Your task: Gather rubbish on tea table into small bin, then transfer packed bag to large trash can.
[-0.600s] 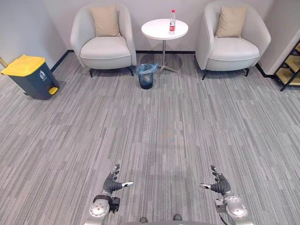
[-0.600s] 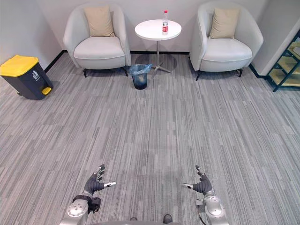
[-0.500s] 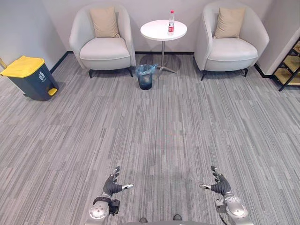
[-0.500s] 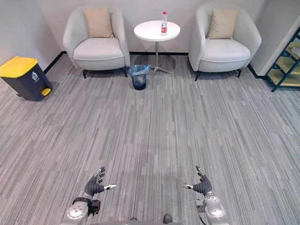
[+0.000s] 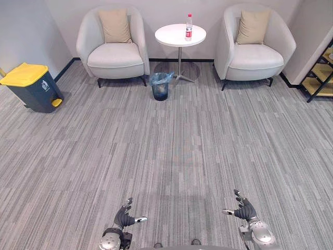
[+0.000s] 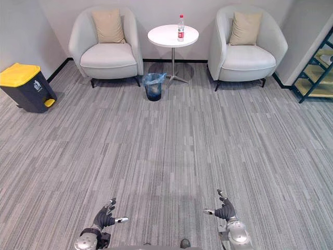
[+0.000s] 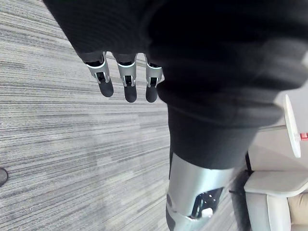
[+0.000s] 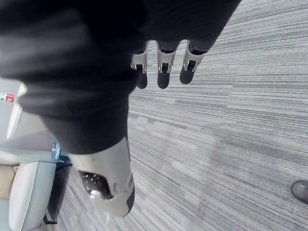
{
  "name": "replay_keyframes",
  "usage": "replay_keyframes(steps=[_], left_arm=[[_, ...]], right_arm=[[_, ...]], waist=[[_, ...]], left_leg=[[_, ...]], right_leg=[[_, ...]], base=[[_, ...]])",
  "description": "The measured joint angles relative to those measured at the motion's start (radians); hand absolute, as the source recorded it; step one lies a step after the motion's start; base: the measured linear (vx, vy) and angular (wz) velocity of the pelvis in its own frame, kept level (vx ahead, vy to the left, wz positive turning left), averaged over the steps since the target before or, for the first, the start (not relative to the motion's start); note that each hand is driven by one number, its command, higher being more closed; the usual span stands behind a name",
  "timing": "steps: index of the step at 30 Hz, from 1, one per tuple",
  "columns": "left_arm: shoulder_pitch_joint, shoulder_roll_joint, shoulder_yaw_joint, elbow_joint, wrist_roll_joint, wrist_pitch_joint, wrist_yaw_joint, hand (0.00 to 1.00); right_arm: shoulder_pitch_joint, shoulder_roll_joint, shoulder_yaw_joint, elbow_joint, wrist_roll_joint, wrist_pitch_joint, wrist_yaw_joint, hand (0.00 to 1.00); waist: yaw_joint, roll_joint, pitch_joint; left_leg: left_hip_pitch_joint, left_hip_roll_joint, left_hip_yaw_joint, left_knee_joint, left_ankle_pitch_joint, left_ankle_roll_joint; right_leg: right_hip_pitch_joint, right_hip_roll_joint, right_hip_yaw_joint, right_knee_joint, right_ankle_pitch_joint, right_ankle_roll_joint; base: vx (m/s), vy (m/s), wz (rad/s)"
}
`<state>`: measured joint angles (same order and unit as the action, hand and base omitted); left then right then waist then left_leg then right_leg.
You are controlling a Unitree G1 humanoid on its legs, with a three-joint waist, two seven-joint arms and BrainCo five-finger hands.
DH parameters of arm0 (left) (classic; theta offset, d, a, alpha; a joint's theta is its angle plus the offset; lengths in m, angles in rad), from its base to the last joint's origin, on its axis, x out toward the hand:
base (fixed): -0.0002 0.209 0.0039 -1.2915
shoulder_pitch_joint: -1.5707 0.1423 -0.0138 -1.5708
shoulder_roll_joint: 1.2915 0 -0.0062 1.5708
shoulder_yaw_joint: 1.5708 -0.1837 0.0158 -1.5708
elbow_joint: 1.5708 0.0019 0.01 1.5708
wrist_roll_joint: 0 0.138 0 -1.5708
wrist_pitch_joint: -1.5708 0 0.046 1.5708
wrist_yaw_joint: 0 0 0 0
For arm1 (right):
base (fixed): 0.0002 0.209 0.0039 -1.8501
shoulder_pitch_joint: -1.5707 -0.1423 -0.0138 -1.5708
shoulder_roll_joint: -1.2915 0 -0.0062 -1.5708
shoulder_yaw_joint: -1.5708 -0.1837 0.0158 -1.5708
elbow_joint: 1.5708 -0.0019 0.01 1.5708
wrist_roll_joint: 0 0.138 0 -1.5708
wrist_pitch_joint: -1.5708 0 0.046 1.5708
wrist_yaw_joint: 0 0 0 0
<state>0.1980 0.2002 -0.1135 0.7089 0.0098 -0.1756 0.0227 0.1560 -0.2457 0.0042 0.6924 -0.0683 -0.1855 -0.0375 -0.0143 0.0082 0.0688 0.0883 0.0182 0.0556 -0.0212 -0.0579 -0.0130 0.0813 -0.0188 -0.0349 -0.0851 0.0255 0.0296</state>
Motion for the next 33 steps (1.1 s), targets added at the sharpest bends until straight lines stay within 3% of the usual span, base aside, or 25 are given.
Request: replay_keyframes(steps=[17, 22, 25, 27, 29, 31, 33], left_arm=[[-0.004, -0.001, 0.0, -0.001, 0.002, 0.005, 0.0, 0.0], [-0.001, -0.002, 0.0, -0.008, 0.002, 0.013, 0.0, 0.0], [-0.002, -0.006, 0.0, -0.043, 0.003, 0.014, 0.0, 0.0], [-0.003, -0.003, 0.003, -0.071, 0.004, 0.014, 0.0, 0.0], [-0.012, 0.0, 0.003, -0.072, 0.005, 0.014, 0.0, 0.0], [-0.028, 0.011, 0.003, -0.075, 0.006, 0.015, 0.0, 0.0], [-0.023, 0.019, 0.006, -0.075, 0.007, 0.016, 0.001, 0.0]], right_arm=[[-0.017, 0.002, -0.004, 0.034, 0.026, 0.016, 0.002, 0.0], [-0.036, 0.002, -0.008, 0.032, 0.029, 0.019, 0.001, 0.0], [-0.045, 0.002, -0.043, 0.03, 0.029, 0.022, -0.001, 0.0], [-0.041, 0.003, -0.046, 0.03, 0.029, 0.038, -0.002, 0.0], [-0.042, 0.005, -0.045, 0.03, 0.029, 0.038, -0.002, 0.0], [-0.043, 0.007, -0.043, 0.03, 0.029, 0.039, -0.001, 0.0], [-0.044, 0.004, -0.043, 0.029, 0.029, 0.04, -0.001, 0.0]], waist=[[0.0, -0.001, -0.001], [0.008, 0.003, 0.003], [0.008, 0.017, 0.017], [0.008, 0.013, 0.027], [0.014, 0.013, 0.042], [0.014, 0.008, 0.07], [0.008, 0.01, 0.079]], left_leg=[[-0.004, 0.0, 0.027, -0.014, -0.004, 0.003], [-0.057, 0.01, 0.071, 0.089, -0.071, 0.015], [-0.097, 0.015, 0.089, 0.176, -0.127, 0.026], [-0.111, 0.011, 0.095, 0.236, -0.172, 0.037], [-0.1, 0.01, 0.096, 0.245, -0.194, 0.046], [-0.053, 0.004, 0.088, 0.237, -0.205, 0.056], [-0.015, 0.005, 0.081, 0.227, -0.217, 0.056]], right_leg=[[-0.018, 0.001, 0.019, -0.012, 0.0, 0.0], [-0.061, 0.005, 0.072, 0.023, -0.008, 0.009], [-0.132, 0.006, 0.09, 0.168, -0.086, 0.027], [-0.207, -0.004, 0.085, 0.356, -0.166, 0.065], [-0.272, -0.013, 0.052, 0.521, -0.186, 0.096], [-0.349, -0.044, -0.022, 0.709, -0.209, 0.103], [-0.376, -0.076, -0.092, 0.716, -0.235, 0.087]], base=[[0.0, -0.007, -0.03], [-0.03, 0.008, -0.32], [0.02, 0.041, -0.18], [0.03, 0.059, -0.07], [0.03, 0.048, -0.06], [0.12, 0.031, 0.11], [0.18, 0.009, 0.17]])
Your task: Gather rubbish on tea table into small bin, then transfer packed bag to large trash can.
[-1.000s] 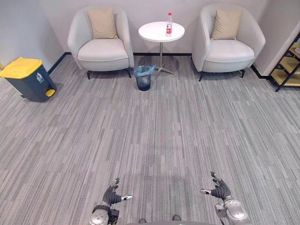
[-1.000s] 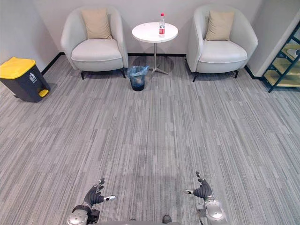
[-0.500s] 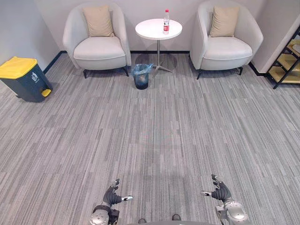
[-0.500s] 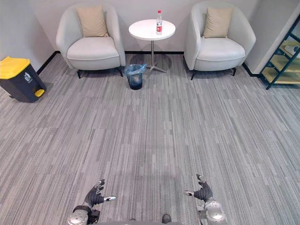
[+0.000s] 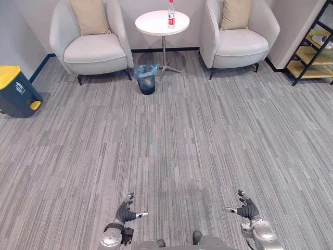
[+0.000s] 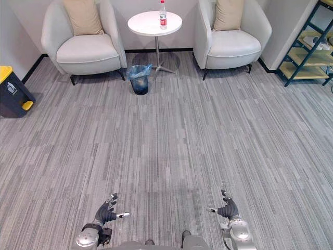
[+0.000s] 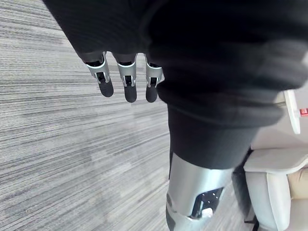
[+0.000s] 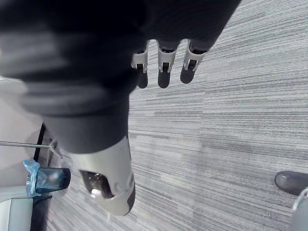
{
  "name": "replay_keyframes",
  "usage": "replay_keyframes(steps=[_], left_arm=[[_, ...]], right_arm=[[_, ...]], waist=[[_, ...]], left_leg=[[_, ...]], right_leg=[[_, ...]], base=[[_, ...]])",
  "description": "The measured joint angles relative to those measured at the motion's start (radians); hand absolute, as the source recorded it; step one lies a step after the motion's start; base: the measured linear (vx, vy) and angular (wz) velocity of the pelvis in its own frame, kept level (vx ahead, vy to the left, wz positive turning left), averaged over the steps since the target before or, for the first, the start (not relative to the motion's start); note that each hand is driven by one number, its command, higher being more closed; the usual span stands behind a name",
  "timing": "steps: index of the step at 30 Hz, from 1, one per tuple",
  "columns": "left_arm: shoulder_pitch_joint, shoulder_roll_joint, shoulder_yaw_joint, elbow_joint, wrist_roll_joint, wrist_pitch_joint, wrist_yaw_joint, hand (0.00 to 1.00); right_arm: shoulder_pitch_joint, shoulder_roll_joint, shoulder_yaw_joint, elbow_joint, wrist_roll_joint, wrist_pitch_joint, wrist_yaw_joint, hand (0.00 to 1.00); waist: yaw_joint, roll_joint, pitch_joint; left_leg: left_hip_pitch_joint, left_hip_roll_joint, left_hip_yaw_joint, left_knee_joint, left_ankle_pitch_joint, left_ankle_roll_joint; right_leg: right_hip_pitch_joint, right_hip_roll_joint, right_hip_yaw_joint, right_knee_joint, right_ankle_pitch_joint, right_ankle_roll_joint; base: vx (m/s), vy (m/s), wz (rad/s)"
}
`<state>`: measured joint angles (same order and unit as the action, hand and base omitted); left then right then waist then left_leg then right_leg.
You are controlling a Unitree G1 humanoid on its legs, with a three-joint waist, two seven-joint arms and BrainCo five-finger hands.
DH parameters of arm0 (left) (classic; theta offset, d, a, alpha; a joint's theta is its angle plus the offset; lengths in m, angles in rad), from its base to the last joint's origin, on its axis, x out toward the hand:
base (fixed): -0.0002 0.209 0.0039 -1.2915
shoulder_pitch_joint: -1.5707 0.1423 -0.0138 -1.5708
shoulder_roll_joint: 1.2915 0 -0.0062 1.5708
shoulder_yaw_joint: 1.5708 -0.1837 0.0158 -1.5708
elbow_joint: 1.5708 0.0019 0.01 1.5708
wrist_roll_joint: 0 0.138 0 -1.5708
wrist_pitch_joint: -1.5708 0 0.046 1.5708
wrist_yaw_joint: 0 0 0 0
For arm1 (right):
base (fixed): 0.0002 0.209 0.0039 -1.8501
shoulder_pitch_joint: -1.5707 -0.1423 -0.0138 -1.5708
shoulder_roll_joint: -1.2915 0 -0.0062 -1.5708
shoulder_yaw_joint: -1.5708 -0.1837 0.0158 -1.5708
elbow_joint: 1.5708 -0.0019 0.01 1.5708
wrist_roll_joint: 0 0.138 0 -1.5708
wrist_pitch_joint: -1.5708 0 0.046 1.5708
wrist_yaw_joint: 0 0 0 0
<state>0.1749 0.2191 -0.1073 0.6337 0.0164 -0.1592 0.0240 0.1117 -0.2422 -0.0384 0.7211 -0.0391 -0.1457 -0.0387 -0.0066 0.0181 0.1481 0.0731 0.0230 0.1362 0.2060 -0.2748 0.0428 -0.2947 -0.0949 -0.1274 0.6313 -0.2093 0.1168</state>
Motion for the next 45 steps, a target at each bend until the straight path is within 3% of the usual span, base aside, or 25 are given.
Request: replay_keyframes(steps=[4, 5, 6, 8, 11, 13, 14, 16, 19, 22, 23, 24, 25, 26, 31, 32, 33, 35, 36, 37, 39, 41, 43, 44, 45], left_arm=[[-0.032, 0.001, 0.004, 0.0, -0.001, 0.0, 0.005, 0.0], [-0.045, 0.003, 0.004, 0.0, -0.001, -0.002, 0.005, 0.0], [-0.049, -0.005, 0.004, 0.006, -0.001, -0.002, 0.006, 0.0], [-0.059, -0.019, 0.002, 0.006, -0.001, -0.003, 0.005, 0.0], [-0.077, -0.034, 0.002, 0.006, -0.001, -0.003, 0.012, 0.0], [-0.077, -0.049, 0.002, 0.006, -0.001, -0.003, 0.014, 0.0], [-0.076, -0.052, 0.001, 0.005, -0.001, -0.003, 0.013, 0.0], [-0.086, -0.052, 0.003, 0.005, -0.001, -0.002, 0.014, 0.0], [-0.1, -0.057, 0.006, 0.004, -0.003, -0.001, 0.022, 0.0], [-0.105, -0.073, 0.009, 0.002, -0.003, -0.001, 0.023, 0.0], [-0.106, -0.085, 0.009, 0.0, -0.004, -0.002, 0.024, 0.0], [-0.105, -0.099, 0.01, -0.003, -0.004, -0.003, 0.025, 0.0], [-0.104, -0.102, 0.012, 0.001, -0.005, -0.002, 0.025, 0.0], [-0.098, -0.097, 0.032, 0.001, -0.005, -0.002, 0.029, 0.0], [-0.076, -0.092, 0.042, 0.006, -0.005, 0.0, 0.042, 0.0], [-0.061, -0.091, 0.037, 0.008, -0.005, 0.003, 0.041, 0.0], [-0.051, -0.084, 0.033, 0.008, -0.005, 0.004, 0.041, 0.0], [-0.045, -0.07, 0.026, 0.008, -0.005, 0.006, 0.041, 0.0], [-0.036, -0.047, 0.021, 0.009, -0.005, 0.011, 0.041, 0.0], [-0.037, -0.042, 0.022, 0.009, -0.005, 0.013, 0.042, 0.0], [-0.042, -0.038, 0.023, 0.009, -0.008, 0.018, 0.043, 0.0], [-0.049, -0.04, 0.028, 0.027, -0.015, 0.018, 0.043, 0.0], [-0.053, -0.04, 0.03, 0.05, -0.025, 0.018, 0.043, 0.0], [-0.057, -0.037, 0.029, 0.055, -0.025, 0.018, 0.043, 0.0], [-0.068, -0.058, 0.03, 0.078, -0.025, 0.019, 0.045, 0.0]], right_arm=[[-0.042, -0.008, 0.0, 0.001, 0.0, -0.001, -0.001, 0.0], [-0.052, -0.009, 0.0, 0.0, 0.0, -0.001, -0.001, 0.0], [-0.057, -0.017, -0.001, 0.001, 0.001, -0.001, -0.003, 0.0], [-0.08, -0.028, -0.002, -0.001, 0.001, 0.0, -0.005, 0.0], [-0.093, -0.027, -0.002, -0.001, 0.009, -0.001, -0.005, 0.0], [-0.077, -0.027, 0.004, -0.004, 0.031, -0.004, -0.006, 0.0], [-0.077, -0.028, 0.006, -0.005, 0.042, -0.006, -0.008, 0.0], [-0.079, -0.027, 0.006, -0.006, 0.059, -0.006, -0.018, 0.0], [-0.088, -0.024, -0.003, -0.005, 0.073, -0.004, -0.025, 0.0], [-0.1, -0.022, -0.01, -0.005, 0.077, -0.004, -0.026, 0.0], [-0.099, -0.024, -0.027, -0.005, 0.077, -0.004, -0.026, 0.0], [-0.102, -0.033, -0.036, -0.004, 0.077, -0.004, -0.029, 0.0], [-0.104, -0.034, -0.035, 0.003, 0.077, -0.002, -0.03, 0.0], [-0.102, -0.021, -0.02, 0.003, 0.077, -0.001, -0.03, 0.0], [-0.106, -0.001, -0.017, 0.008, 0.064, 0.0, -0.025, 0.0], [-0.106, 0.0, -0.011, 0.01, 0.062, 0.0, -0.025, 0.0], [-0.11, 0.002, 0.01, 0.011, 0.055, 0.0, -0.023, 0.0], [-0.099, 0.011, 0.021, 0.014, 0.046, 0.0, -0.02, 0.0], [-0.084, 0.028, 0.044, 0.024, 0.038, 0.0, -0.018, 0.0], [-0.081, 0.03, 0.049, 0.026, 0.037, 0.0, -0.015, 0.0], [-0.095, 0.029, 0.049, 0.045, 0.036, 0.0, -0.008, 0.0], [-0.103, 0.024, 0.049, 0.051, 0.037, 0.0, -0.005, 0.0], [-0.103, 0.023, 0.05, 0.052, 0.037, 0.0, -0.004, 0.0], [-0.089, 0.021, 0.049, 0.052, 0.038, -0.001, -0.005, 0.0], [-0.078, 0.004, 0.048, 0.07, 0.038, 0.001, -0.006, 0.0]], waist=[[-0.01, 0.009, 0.018], [-0.008, -0.001, 0.025], [-0.011, 0.001, 0.027], [-0.019, 0.037, 0.035], [-0.031, 0.046, 0.037], [-0.03, 0.049, 0.04], [-0.024, 0.051, 0.042], [-0.015, 0.051, 0.046], [0.021, 0.05, 0.057], [0.021, 0.039, 0.075], [0.022, 0.048, 0.071], [0.024, 0.093, 0.071], [0.028, 0.103, 0.074], [0.038, 0.09, 0.069], [0.078, 0.021, 0.061], [0.074, 0.02, 0.06], [0.073, 0.01, 0.061], [0.071, 0.0, 0.059], [0.069, -0.012, 0.054], [0.067, -0.017, 0.052], [0.044, -0.013, 0.052], [0.035, 0.006, 0.058], [0.015, 0.012, 0.059], [0.008, -0.005, 0.055], [0.01, 0.018, 0.054]], left_leg=[[0.045, 0.043, -0.026, -0.034, -0.011, -0.034], [0.069, 0.048, -0.031, -0.049, -0.015, -0.063], [0.096, 0.064, -0.045, -0.058, -0.033, -0.093], [0.087, 0.105, -0.056, -0.027, -0.019, -0.125], [0.003, 0.152, -0.062, 0.217, 0.014, -0.176], [-0.085, 0.197, -0.082, 0.491, 0.137, -0.145], [-0.135, 0.232, -0.074, 0.644, 0.152, -0.134], [-0.226, 0.255, -0.05, 0.781, 0.111, -0.093], [-0.333, 0.214, -0.029, 0.696, 0.052, -0.097], [-0.351, 0.111, -0.027, 0.352, 0.054, -0.115], [-0.345, 0.094, -0.035, 0.222, 0.087, -0.14], [-0.337, 0.097, -0.052, 0.082, 0.169, -0.133], [-0.324, 0.099, -0.054, 0.074, 0.244, -0.111], [-0.303, 0.067, -0.033, 0.07, 0.246, -0.063], [-0.295, 0.001, 0.018, 0.156, 0.112, -0.013], [-0.263, -0.01, 0.027, 0.143, 0.093, -0.005], [-0.215, -0.026, 0.03, 0.116, 0.082, 0.007], [-0.176, -0.033, 0.029, 0.105, 0.067, 0.011], [-0.11, -0.033, 0.022, 0.1, 0.046, 0.026], [-0.092, -0.033, 0.017, 0.09, 0.043, 0.029], [-0.024, -0.018, -0.003, 0.026, 0.044, 0.027], [0.017, 0.017, -0.006, -0.005, 0.044, 0.026], [0.054, 0.044, -0.022, -0.032, 0.044, 0.016], [0.083, 0.043, -0.041, -0.04, 0.028, -0.042], [0.112, 0.073, -0.072, -0.042, 0.0, -0.085]], right_leg=[[-0.047, 0.011, -0.064, -0.269, 0.068, -0.05], [-0.036, 0.024, -0.061, -0.396, 0.18, -0.057], [-0.021, 0.03, -0.067, -0.408, 0.298, -0.141], [-0.025, 0.055, -0.094, -0.36, 0.245, -0.162], [0.042, 0.086, -0.12, -0.382, 0.195, -0.196], [0.173, 0.128, -0.125, -0.474, 0.186, -0.207], [0.238, 0.146, -0.122, -0.512, 0.175, -0.221], [0.296, 0.161, -0.108, -0.544, 0.162, -0.234], [0.348, 0.149, -0.067, -0.566, 0.159, -0.233], [0.396, 0.09, -0.044, -0.57, 0.126, -0.186], [0.399, 0.084, -0.037, -0.57, 0.114, -0.168], [0.414, 0.1, -0.03, -0.566, 0.093, -0.144], [0.415, 0.102, -0.018, -0.557, 0.077, -0.133], [0.428, 0.073, 0.005, -0.544, 0.051, -0.1], [0.399, -0.017, 0.056, -0.414, -0.038, -0.033], [0.337, -0.032, 0.092, -0.247, -0.055, 0.002], [0.253, -0.051, 0.121, -0.038, -0.042, 0.084], [0.202, -0.059, 0.134, 0.11, -0.023, 0.129], [0.129, -0.069, 0.102, 0.26, -0.043, 0.089], [0.108, -0.072, 0.087, 0.273, -0.054, 0.067], [0.025, -0.068, -0.007, 0.181, -0.09, -0.007], [-0.026, -0.03, -0.041, 0.014, -0.074, -0.037], [-0.045, 0.001, -0.033, -0.225, 0.024, -0.058], [-0.036, 0.007, -0.019, -0.364, 0.18, -0.062], [-0.026, 0.032, -0.023, -0.337, 0.275, -0.104]], base=[[0.32, -0.088, 0.24], [0.39, -0.171, 0.23], [0.4, -0.189, 0.14], [0.46, -0.273, 0.13], [0.32, -0.212, 0.17], [0.42, -0.242, 0.06], [0.35, -0.172, -0.02], [0.33, -0.118, -0.2], [0.26, 0.004, -0.4], [0.22, 0.111, -0.21], [0.23, 0.202, -0.12], [0.2, 0.198, -0.19], [0.29, 0.298, -0.27], [0.26, 0.225, -0.19], [0.29, 0.186, -0.18], [0.32, 0.16, -0.1], [0.34, 0.152, -0.04], [0.38, 0.083, 0.1], [0.4, 0.032, 0.18], [0.41, -0.016, 0.32], [0.45, -0.088, 0.27], [0.44, -0.156, 0.12], [0.46, -0.214, 0.34], [0.49, -0.276, 0.36], [0.5, -0.285, 0.24]])
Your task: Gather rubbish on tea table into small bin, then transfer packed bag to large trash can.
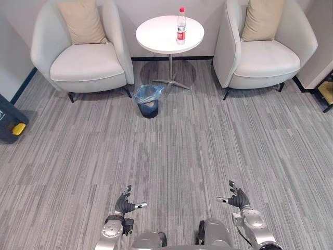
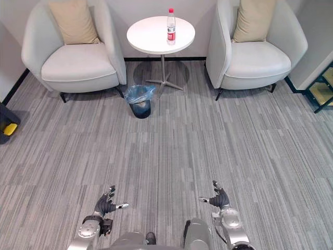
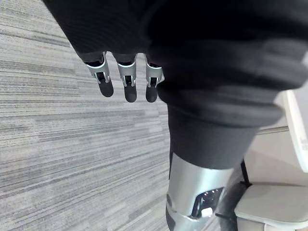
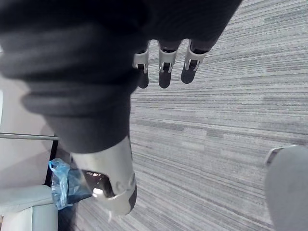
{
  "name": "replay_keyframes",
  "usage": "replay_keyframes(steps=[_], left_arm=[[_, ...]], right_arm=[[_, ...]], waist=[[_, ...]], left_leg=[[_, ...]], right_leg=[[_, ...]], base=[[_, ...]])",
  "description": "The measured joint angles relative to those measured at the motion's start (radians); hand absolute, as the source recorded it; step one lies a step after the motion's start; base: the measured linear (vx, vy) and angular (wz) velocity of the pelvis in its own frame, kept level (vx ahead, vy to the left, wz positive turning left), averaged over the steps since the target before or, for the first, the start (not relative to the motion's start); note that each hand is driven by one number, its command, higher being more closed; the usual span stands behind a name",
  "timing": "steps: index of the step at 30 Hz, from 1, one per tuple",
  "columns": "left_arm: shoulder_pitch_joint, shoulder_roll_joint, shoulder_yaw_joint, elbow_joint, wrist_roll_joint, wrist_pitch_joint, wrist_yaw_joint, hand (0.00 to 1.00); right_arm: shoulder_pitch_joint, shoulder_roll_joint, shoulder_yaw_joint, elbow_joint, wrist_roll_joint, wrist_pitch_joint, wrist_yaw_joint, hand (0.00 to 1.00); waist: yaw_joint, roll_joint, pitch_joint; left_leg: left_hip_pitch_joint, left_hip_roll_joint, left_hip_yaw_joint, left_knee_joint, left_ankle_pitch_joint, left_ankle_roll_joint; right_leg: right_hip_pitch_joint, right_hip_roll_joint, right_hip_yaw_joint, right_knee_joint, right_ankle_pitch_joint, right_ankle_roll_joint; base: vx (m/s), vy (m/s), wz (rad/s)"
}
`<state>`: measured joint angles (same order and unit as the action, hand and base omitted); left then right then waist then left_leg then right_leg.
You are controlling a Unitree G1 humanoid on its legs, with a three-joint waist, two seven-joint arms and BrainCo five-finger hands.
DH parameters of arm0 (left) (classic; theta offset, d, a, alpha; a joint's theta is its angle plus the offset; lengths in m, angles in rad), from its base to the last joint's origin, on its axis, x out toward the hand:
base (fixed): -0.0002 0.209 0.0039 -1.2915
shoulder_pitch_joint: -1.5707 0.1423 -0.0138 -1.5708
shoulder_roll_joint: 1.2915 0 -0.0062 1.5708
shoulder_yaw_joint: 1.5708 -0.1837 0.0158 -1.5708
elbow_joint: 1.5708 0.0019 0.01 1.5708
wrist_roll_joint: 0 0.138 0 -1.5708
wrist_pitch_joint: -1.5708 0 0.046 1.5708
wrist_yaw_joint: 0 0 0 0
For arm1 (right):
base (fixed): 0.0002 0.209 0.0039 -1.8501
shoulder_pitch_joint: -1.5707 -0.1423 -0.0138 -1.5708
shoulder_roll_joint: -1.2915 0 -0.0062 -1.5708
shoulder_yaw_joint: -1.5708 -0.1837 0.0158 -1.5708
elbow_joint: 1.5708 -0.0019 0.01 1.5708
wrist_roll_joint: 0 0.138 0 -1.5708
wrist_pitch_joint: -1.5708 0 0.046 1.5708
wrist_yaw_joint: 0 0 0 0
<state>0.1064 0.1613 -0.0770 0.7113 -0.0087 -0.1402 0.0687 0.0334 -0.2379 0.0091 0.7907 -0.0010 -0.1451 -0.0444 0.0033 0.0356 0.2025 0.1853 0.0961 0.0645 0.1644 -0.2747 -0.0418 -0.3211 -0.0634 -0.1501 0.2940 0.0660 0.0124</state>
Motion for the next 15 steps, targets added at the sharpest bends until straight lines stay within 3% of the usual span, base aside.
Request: replay_keyframes(steps=[2, 4, 5, 6, 7, 9, 11, 13, 15], left_arm=[[-0.007, -0.006, -0.001, 0.007, 0.0, -0.002, -0.002, 0.0], [-0.03, -0.013, -0.001, 0.008, 0.0, -0.001, -0.002, 0.0], [-0.039, -0.015, 0.0, 0.008, 0.0, -0.001, -0.002, 0.0], [-0.043, -0.019, 0.001, 0.006, 0.0, -0.001, -0.002, 0.0], [-0.042, -0.019, 0.001, 0.006, 0.0, -0.001, -0.002, 0.0], [-0.038, -0.019, 0.007, -0.003, -0.001, -0.001, -0.001, 0.0], [-0.037, -0.018, 0.01, -0.021, -0.002, -0.001, -0.001, 0.0], [-0.039, -0.02, 0.025, -0.042, -0.007, -0.001, 0.0, 0.0], [-0.046, -0.027, 0.031, -0.047, -0.02, -0.001, 0.001, 0.0]], right_arm=[[-0.012, 0.0, -0.001, 0.013, 0.002, 0.001, -0.001, 0.0], [-0.007, 0.009, -0.005, 0.013, 0.004, 0.001, -0.001, 0.0], [-0.001, 0.015, -0.004, 0.013, 0.007, 0.001, -0.001, 0.0], [0.008, 0.024, 0.001, 0.011, 0.013, 0.001, 0.0, 0.0], [0.014, 0.029, 0.002, 0.01, 0.022, 0.0, -0.001, 0.0], [0.024, 0.04, 0.002, 0.009, 0.049, -0.002, -0.006, 0.0], [0.019, 0.036, -0.001, 0.008, 0.071, -0.003, -0.017, 0.0], [-0.003, 0.036, -0.012, 0.008, 0.072, -0.002, -0.02, 0.0], [-0.007, 0.038, -0.04, 0.0, 0.071, -0.002, -0.02, 0.0]], waist=[[0.0, 0.012, -0.008], [-0.02, 0.017, -0.011], [-0.024, 0.019, -0.01], [-0.021, 0.022, -0.008], [-0.017, 0.022, -0.008], [-0.001, 0.019, -0.006], [0.017, 0.009, 0.0], [0.022, 0.015, 0.012], [0.042, 0.011, 0.018]], left_leg=[[-0.005, 0.032, -0.026, 0.026, 0.008, -0.013], [-0.058, 0.063, -0.077, 0.157, 0.027, -0.045], [-0.104, 0.079, -0.099, 0.272, 0.045, -0.073], [-0.176, 0.102, -0.12, 0.461, 0.112, -0.093], [-0.206, 0.117, -0.119, 0.555, 0.113, -0.096], [-0.318, 0.158, -0.053, 0.811, 0.089, -0.063], [-0.406, 0.157, 0.002, 0.824, 0.071, -0.033], [-0.478, 0.13, 0.037, 0.721, 0.054, -0.006], [-0.499, 0.047, 0.058, 0.417, 0.063, -0.016]], right_leg=[[-0.016, 0.019, -0.018, 0.057, -0.07, -0.02], [0.01, 0.034, -0.061, 0.082, -0.136, -0.047], [0.048, 0.049, -0.075, 0.054, -0.146, -0.053], [0.132, 0.079, -0.088, -0.014, -0.146, -0.061], [0.175, 0.092, -0.088, -0.048, -0.145, -0.066], [0.322, 0.127, -0.081, -0.151, -0.156, -0.094], [0.375, 0.13, -0.06, -0.191, -0.164, -0.102], [0.407, 0.12, -0.048, -0.201, -0.16, -0.089], [0.443, 0.08, -0.023, -0.224, -0.178, -0.06]], base=[[0.49, -0.315, 0.15], [0.39, -0.286, 0.41], [0.31, -0.221, 0.33], [0.38, -0.259, 0.24], [0.36, -0.2, 0.09], [0.37, -0.152, -0.1], [0.34, -0.057, -0.24], [0.25, 0.041, -0.25], [0.33, 0.144, -0.3]])
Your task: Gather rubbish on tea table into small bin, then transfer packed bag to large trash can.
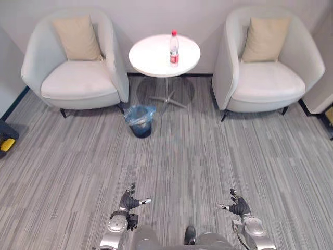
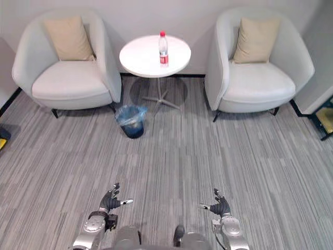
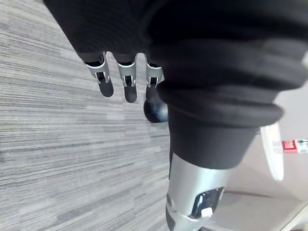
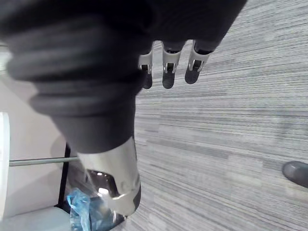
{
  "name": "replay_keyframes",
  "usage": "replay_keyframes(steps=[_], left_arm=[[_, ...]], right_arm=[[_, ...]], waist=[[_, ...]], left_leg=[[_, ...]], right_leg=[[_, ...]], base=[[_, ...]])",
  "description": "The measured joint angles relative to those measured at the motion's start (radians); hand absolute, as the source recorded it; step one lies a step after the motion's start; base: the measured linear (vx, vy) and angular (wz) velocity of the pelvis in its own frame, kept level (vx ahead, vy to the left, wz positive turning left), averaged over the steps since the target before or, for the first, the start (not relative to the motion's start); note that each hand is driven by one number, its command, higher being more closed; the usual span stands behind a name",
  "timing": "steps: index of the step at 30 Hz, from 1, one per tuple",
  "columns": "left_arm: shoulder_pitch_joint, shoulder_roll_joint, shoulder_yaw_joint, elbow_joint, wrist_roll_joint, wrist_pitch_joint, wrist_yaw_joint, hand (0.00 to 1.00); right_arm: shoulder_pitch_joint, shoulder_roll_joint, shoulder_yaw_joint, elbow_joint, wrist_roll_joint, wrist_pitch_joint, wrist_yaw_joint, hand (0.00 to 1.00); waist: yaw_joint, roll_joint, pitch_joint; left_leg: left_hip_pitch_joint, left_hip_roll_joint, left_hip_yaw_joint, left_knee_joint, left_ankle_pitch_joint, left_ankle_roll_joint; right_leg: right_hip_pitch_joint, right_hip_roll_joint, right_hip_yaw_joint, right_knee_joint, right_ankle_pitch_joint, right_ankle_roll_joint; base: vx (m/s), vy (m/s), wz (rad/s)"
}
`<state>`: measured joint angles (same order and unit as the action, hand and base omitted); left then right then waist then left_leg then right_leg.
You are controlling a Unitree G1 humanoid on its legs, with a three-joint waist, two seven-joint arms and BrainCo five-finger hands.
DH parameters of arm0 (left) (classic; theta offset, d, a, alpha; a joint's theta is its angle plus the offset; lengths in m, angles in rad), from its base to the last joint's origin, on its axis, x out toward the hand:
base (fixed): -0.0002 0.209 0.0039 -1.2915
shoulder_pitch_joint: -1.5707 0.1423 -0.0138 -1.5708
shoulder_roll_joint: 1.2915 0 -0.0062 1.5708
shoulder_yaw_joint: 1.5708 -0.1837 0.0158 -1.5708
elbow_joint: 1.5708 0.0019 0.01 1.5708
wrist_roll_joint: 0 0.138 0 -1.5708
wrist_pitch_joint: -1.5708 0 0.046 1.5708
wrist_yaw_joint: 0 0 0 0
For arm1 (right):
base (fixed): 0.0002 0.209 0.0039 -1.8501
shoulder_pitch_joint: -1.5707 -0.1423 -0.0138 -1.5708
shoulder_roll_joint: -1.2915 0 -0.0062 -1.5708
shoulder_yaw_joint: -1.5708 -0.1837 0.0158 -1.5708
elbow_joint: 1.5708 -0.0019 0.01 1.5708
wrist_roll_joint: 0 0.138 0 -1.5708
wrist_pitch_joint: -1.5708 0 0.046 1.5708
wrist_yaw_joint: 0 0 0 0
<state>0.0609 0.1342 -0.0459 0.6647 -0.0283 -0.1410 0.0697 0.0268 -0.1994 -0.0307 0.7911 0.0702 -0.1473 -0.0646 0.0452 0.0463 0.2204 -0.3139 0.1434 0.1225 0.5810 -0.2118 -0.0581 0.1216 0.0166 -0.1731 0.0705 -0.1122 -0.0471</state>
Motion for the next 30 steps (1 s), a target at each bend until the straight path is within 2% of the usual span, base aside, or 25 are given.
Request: replay_keyframes(steps=[1, 2, 3, 4, 6, 7, 8, 9, 10, 11, 13, 14, 15, 17, 18, 19, 20, 21, 22, 23, 25, 26, 27, 28, 30], left_arm=[[0.001, -0.005, 0.0, -0.004, 0.0, 0.0, 0.0, 0.0], [0.007, -0.014, 0.0, -0.011, 0.0, -0.001, 0.001, 0.0], [0.012, -0.019, 0.0, -0.011, 0.0, -0.001, 0.001, 0.0], [0.025, -0.022, 0.005, -0.011, 0.0, 0.0, 0.003, 0.0], [0.037, -0.02, 0.014, -0.01, 0.0, 0.0, 0.002, 0.0], [0.037, -0.021, 0.013, -0.009, 0.0, 0.001, 0.002, 0.0], [0.042, -0.019, 0.008, -0.007, 0.0, 0.003, 0.0, 0.0], [0.045, -0.015, 0.005, -0.007, 0.0, 0.005, 0.0, 0.0], [0.049, -0.01, 0.003, -0.007, 0.0, 0.006, 0.0, 0.0], [0.053, 0.003, -0.013, -0.006, 0.0, 0.007, 0.0, 0.0], [0.053, 0.027, -0.032, -0.007, 0.0, 0.007, 0.002, 0.0], [0.048, 0.033, -0.033, -0.007, 0.0, 0.007, 0.002, 0.0], [0.045, 0.035, -0.034, -0.007, 0.0, 0.006, 0.002, 0.0], [0.031, 0.034, -0.031, -0.006, 0.0, 0.007, 0.003, 0.0], [0.021, 0.033, -0.032, -0.005, 0.0, 0.005, 0.002, 0.0], [0.02, 0.033, -0.032, -0.005, 0.0, 0.005, 0.002, 0.0], [0.02, 0.037, -0.031, -0.005, 0.0, 0.003, 0.002, 0.0], [0.019, 0.031, -0.029, 0.012, -0.001, 0.001, 0.004, 0.0], [0.012, 0.02, -0.03, 0.021, -0.001, 0.003, 0.007, 0.0], [0.013, 0.018, -0.03, 0.024, 0.0, 0.002, 0.005, 0.0], [-0.002, 0.011, -0.03, 0.042, 0.001, 0.002, 0.005, 0.0], [-0.004, 0.004, -0.027, 0.043, 0.0, 0.002, 0.005, 0.0], [0.0, -0.007, -0.026, 0.043, 0.0, 0.002, 0.004, 0.0], [0.004, -0.013, -0.027, 0.041, 0.0, 0.002, 0.002, 0.0], [0.014, -0.014, -0.028, 0.041, 0.0, 0.003, 0.0, 0.0]], right_arm=[[0.002, -0.002, -0.007, -0.001, 0.0, 0.0, -0.001, 0.0], [0.003, -0.012, -0.012, -0.001, -0.001, 0.0, -0.002, 0.0], [0.004, -0.019, -0.01, -0.003, -0.001, 0.001, -0.003, 0.0], [0.002, -0.019, -0.004, -0.002, -0.002, 0.003, -0.003, 0.0], [0.012, -0.001, 0.002, -0.006, -0.013, 0.004, 0.001, 0.0], [0.01, -0.001, 0.002, -0.006, -0.022, 0.004, 0.002, 0.0], [0.009, -0.001, 0.002, -0.005, -0.035, 0.004, 0.003, 0.0], [0.008, 0.0, 0.008, -0.005, -0.043, 0.004, 0.004, 0.0], [0.011, 0.001, 0.013, -0.003, -0.046, 0.005, 0.006, 0.0], [0.019, 0.002, 0.03, -0.001, -0.05, 0.005, 0.009, 0.0], [0.028, 0.006, 0.045, -0.001, -0.065, 0.005, 0.02, 0.0], [0.027, 0.006, 0.047, -0.001, -0.07, 0.005, 0.021, 0.0], [0.022, 0.004, 0.046, 0.0, -0.071, 0.004, 0.021, 0.0], [0.012, -0.003, 0.046, 0.002, -0.071, 0.004, 0.021, 0.0], [0.013, -0.006, 0.046, 0.003, -0.071, 0.005, 0.021, 0.0], [0.015, -0.006, 0.046, 0.003, -0.071, 0.004, 0.021, 0.0], [0.021, -0.005, 0.046, 0.003, -0.071, 0.004, 0.021, 0.0], [0.031, -0.013, 0.044, 0.007, -0.07, 0.004, 0.021, 0.0], [0.02, -0.022, 0.042, 0.013, -0.07, 0.007, 0.02, 0.0], [0.008, -0.025, 0.037, 0.003, -0.07, 0.008, 0.02, 0.0], [0.0, -0.023, 0.035, 0.003, -0.068, 0.007, 0.02, 0.0], [0.003, -0.019, 0.04, 0.005, -0.068, 0.008, 0.02, 0.0], [0.007, -0.014, 0.041, 0.004, -0.058, 0.007, 0.018, 0.0], [0.014, -0.011, 0.045, 0.004, -0.046, 0.007, 0.013, 0.0], [0.02, -0.001, 0.046, 0.003, -0.031, 0.006, 0.003, 0.0]], waist=[[0.0, -0.005, 0.003], [0.003, 0.019, -0.006], [0.002, 0.034, -0.008], [0.012, 0.052, -0.016], [0.03, -0.013, -0.029], [0.029, -0.021, -0.028], [0.022, -0.03, -0.028], [0.023, -0.039, -0.027], [0.023, -0.042, -0.026], [0.02, -0.044, -0.026], [0.011, -0.045, -0.027], [-0.003, -0.046, -0.027], [-0.018, -0.045, -0.027], [-0.036, -0.031, -0.019], [-0.036, -0.021, -0.014], [-0.036, -0.021, -0.014], [-0.035, -0.034, -0.019], [-0.039, -0.036, -0.019], [-0.034, -0.015, -0.022], [-0.035, -0.011, -0.024], [-0.045, 0.002, -0.027], [-0.047, 0.006, -0.024], [-0.05, 0.012, -0.012], [-0.043, 0.014, -0.008], [-0.028, 0.008, -0.004]], left_leg=[[0.0, -0.019, 0.0, -0.09, 0.018, -0.016], [0.015, -0.037, -0.008, -0.256, 0.077, -0.032], [0.019, -0.037, -0.02, -0.314, 0.107, -0.024], [0.034, -0.046, -0.027, -0.305, 0.209, 0.046], [0.04, -0.11, 0.022, -0.251, 0.117, 0.084], [0.05, -0.123, 0.031, -0.251, 0.101, 0.09], [0.078, -0.148, 0.037, -0.261, 0.078, 0.103], [0.116, -0.164, 0.047, -0.276, 0.062, 0.104], [0.142, -0.17, 0.048, -0.281, 0.052, 0.107], [0.2, -0.178, 0.045, -0.288, 0.024, 0.114], [0.287, -0.178, 0.036, -0.31, -0.001, 0.132], [0.316, -0.178, 0.021, -0.325, -0.004, 0.135], [0.35, -0.174, 0.003, -0.356, -0.004, 0.135], [0.39, -0.148, -0.02, -0.375, -0.004, 0.134], [0.416, -0.118, -0.041, -0.374, -0.009, 0.124], [0.422, -0.113, -0.043, -0.374, -0.01, 0.122], [0.445, -0.106, -0.055, -0.371, -0.03, 0.083], [0.471, -0.098, -0.089, -0.367, -0.07, 0.022], [0.473, -0.074, -0.103, -0.366, -0.074, 0.017], [0.466, -0.053, -0.122, -0.345, -0.064, 0.001], [0.419, -0.029, -0.158, -0.238, -0.057, -0.011], [0.354, -0.01, -0.179, -0.072, -0.037, -0.043], [0.275, 0.015, -0.186, 0.137, 0.027, -0.058], [0.227, 0.036, -0.174, 0.268, 0.02, -0.057], [0.157, 0.054, -0.134, 0.392, 0.006, -0.036]], right_leg=[[0.012, -0.007, 0.003, -0.008, -0.007, 0.01], [0.026, -0.009, 0.014, -0.008, -0.032, 0.037], [0.032, 0.0, 0.023, -0.003, -0.049, 0.05], [0.043, -0.006, 0.055, 0.021, -0.093, 0.072], [0.006, -0.089, 0.104, 0.159, -0.178, 0.127], [-0.027, -0.105, 0.123, 0.236, -0.193, 0.141], [-0.094, -0.13, 0.16, 0.408, -0.197, 0.189], [-0.147, -0.146, 0.185, 0.55, -0.178, 0.261], [-0.17, -0.151, 0.198, 0.634, -0.161, 0.3], [-0.216, -0.159, 0.201, 0.79, -0.153, 0.314], [-0.291, -0.173, 0.134, 0.924, -0.177, 0.25], [-0.32, -0.176, 0.103, 0.923, -0.191, 0.216], [-0.365, -0.171, 0.076, 0.874, -0.204, 0.171], [-0.413, -0.144, 0.061, 0.71, -0.208, 0.148], [-0.428, -0.111, 0.075, 0.495, -0.163, 0.122], [-0.429, -0.106, 0.079, 0.456, -0.149, 0.12], [-0.423, -0.092, 0.103, 0.295, -0.04, 0.11], [-0.419, -0.091, 0.112, 0.276, 0.087, 0.096], [-0.426, -0.071, 0.1, 0.296, 0.079, 0.088], [-0.428, -0.061, 0.087, 0.316, 0.034, 0.074], [-0.402, -0.036, 0.055, 0.308, 0.001, 0.049], [-0.356, -0.022, 0.035, 0.28, -0.016, 0.036], [-0.278, -0.004, 0.02, 0.233, -0.027, 0.023], [-0.221, 0.008, 0.012, 0.202, -0.036, 0.01], [-0.141, 0.019, 0.011, 0.152, -0.047, -0.007]], base=[[0.33, 0.185, -0.2], [0.29, 0.177, -0.15], [0.36, 0.261, -0.38], [0.38, 0.268, -0.42], [0.49, 0.258, -0.36], [0.49, 0.222, -0.12], [0.33, 0.155, -0.05], [0.41, 0.182, -0.02], [0.37, 0.1, -0.02], [0.46, 0.089, 0.01], [0.55, 0.044, 0.16], [0.46, -0.02, 0.44], [0.45, -0.07, 0.48], [0.45, -0.135, 0.43], [0.35, -0.142, 0.33], [0.53, -0.254, 0.39], [0.48, -0.276, 0.43], [0.57, -0.32, 0.34], [0.47, -0.298, 0.25], [0.4, -0.272, 0.14], [0.37, -0.283, 0.32], [0.33, -0.262, 0.42], [0.38, -0.261, 0.36], [0.29, -0.174, 0.2], [0.25, -0.101, 0.04]])
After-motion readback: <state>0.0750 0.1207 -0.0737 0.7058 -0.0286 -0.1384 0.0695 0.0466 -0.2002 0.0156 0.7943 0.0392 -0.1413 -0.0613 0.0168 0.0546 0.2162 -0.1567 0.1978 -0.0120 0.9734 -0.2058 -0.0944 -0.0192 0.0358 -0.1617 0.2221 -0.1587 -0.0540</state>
